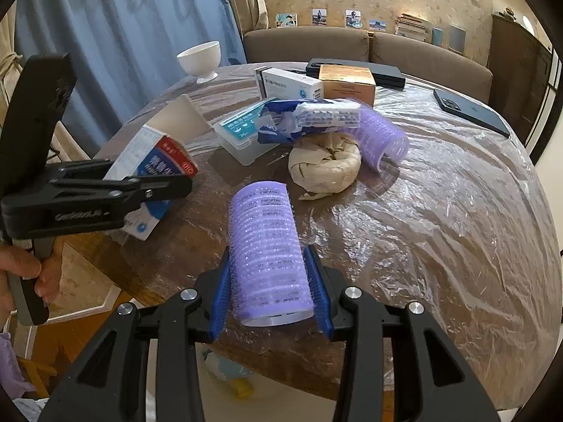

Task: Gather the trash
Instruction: 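Carry the white medicine box and purple roller with both tools over the white bin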

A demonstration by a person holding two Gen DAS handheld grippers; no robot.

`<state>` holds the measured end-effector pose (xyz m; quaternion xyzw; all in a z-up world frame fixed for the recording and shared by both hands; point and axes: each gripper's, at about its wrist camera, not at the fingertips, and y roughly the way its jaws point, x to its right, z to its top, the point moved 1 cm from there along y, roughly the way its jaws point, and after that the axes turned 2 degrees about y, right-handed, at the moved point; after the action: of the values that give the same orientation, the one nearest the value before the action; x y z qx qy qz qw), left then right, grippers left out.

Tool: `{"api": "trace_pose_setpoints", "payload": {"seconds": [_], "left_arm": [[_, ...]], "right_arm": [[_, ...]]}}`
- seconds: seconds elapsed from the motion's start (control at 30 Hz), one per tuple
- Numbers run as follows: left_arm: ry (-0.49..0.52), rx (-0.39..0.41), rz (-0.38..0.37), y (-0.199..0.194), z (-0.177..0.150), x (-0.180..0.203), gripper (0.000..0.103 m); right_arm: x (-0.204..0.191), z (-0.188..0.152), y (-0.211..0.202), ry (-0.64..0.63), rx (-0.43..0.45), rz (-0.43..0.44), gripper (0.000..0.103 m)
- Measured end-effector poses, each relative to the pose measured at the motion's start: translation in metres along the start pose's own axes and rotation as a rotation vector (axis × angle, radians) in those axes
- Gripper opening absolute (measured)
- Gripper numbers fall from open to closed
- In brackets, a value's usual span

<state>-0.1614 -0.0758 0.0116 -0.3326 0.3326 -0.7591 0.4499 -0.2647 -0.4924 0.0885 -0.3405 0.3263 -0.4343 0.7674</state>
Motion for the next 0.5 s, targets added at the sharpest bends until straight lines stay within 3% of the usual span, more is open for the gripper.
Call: {"api": "trace_pose_setpoints", "payload": {"seconds": [0.5], "left_arm": [[0.008,0.002,-0.064,-0.03,-0.028,0.018,0.051]], "right_arm": [[0.001,-0.014,-0.029,0.036,0.003,0.037,0.039]]}}
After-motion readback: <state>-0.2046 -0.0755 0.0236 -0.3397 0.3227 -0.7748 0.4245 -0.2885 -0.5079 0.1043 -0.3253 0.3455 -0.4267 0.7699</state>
